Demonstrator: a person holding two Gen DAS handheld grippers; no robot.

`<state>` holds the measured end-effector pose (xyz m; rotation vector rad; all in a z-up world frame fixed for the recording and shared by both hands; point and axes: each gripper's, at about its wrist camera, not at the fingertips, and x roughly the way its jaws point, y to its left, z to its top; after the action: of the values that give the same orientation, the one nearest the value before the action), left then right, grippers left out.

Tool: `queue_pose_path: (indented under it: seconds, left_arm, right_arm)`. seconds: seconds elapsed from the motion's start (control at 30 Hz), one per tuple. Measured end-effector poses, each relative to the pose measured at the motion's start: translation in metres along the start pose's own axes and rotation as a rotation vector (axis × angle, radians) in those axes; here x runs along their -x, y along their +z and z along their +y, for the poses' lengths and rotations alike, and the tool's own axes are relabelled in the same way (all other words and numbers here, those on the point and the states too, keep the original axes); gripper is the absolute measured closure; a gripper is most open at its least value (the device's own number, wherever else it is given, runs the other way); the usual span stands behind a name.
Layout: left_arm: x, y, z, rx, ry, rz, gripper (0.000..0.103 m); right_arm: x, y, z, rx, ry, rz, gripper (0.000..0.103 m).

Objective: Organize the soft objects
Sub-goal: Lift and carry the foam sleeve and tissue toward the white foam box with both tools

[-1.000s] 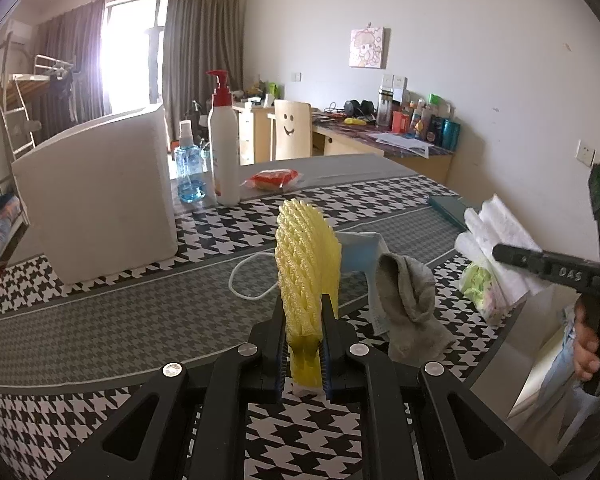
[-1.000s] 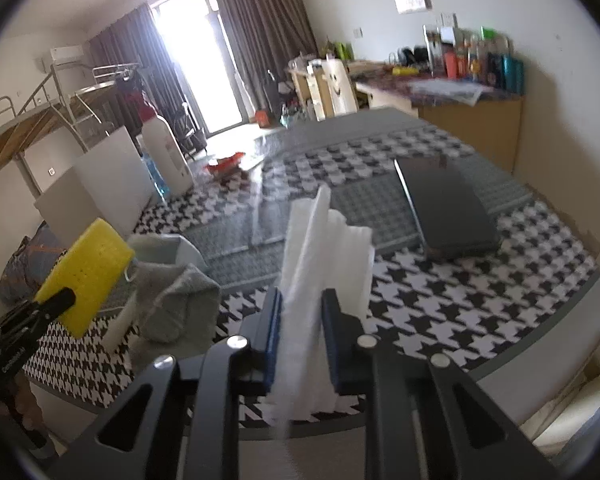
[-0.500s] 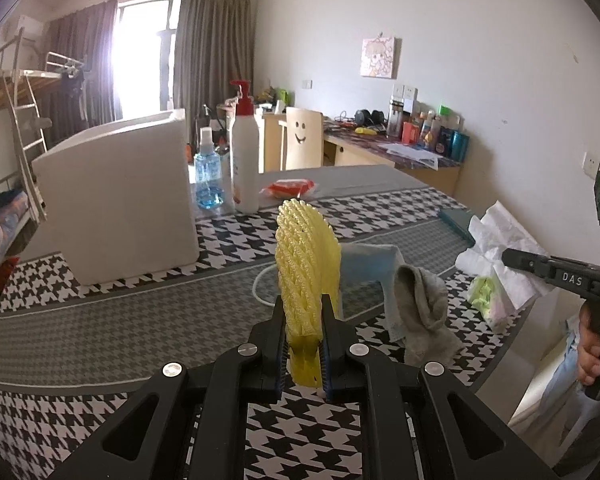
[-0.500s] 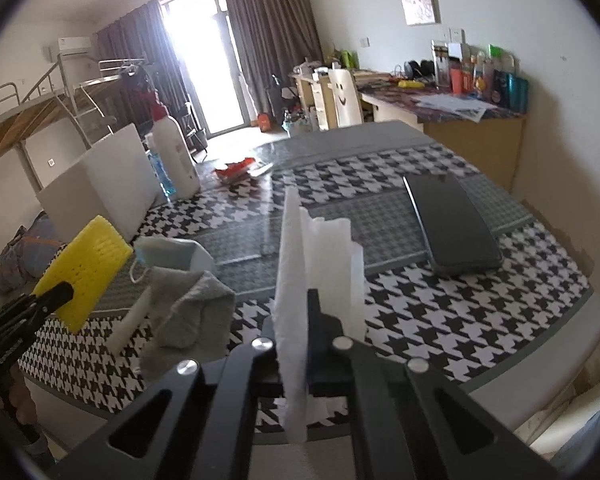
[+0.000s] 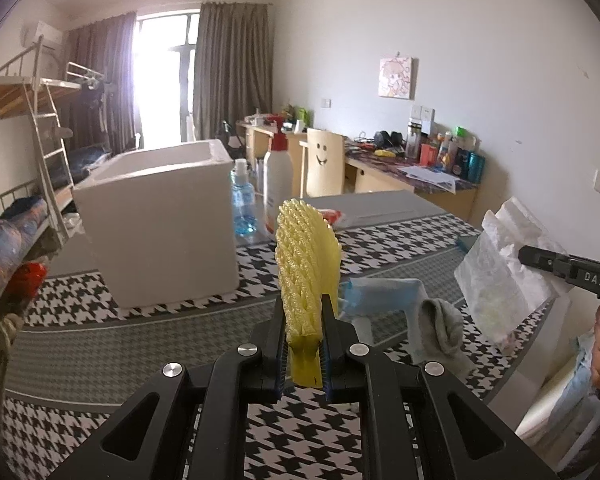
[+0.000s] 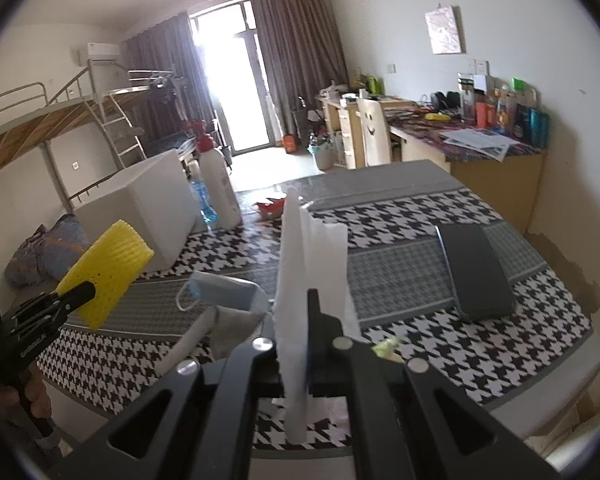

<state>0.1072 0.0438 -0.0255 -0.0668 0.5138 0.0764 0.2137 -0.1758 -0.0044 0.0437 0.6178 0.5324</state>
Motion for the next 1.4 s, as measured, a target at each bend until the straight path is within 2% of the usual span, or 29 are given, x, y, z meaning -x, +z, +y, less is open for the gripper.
queue_pose_path:
  seconds: [1.2,1.4]
  left_arm:
    - [0.028,0.047,0.037,0.040,0.164,-0.147,0.089]
    - [0.028,0.052,0.040,0.039,0.228,-0.160,0.089]
  right_arm:
    - [-0.019,0.048,0.079,0.176,0.135,-0.088,0.098]
    - [-0.024,0.052,0.089,0.191,0.161,-0.082,0.098]
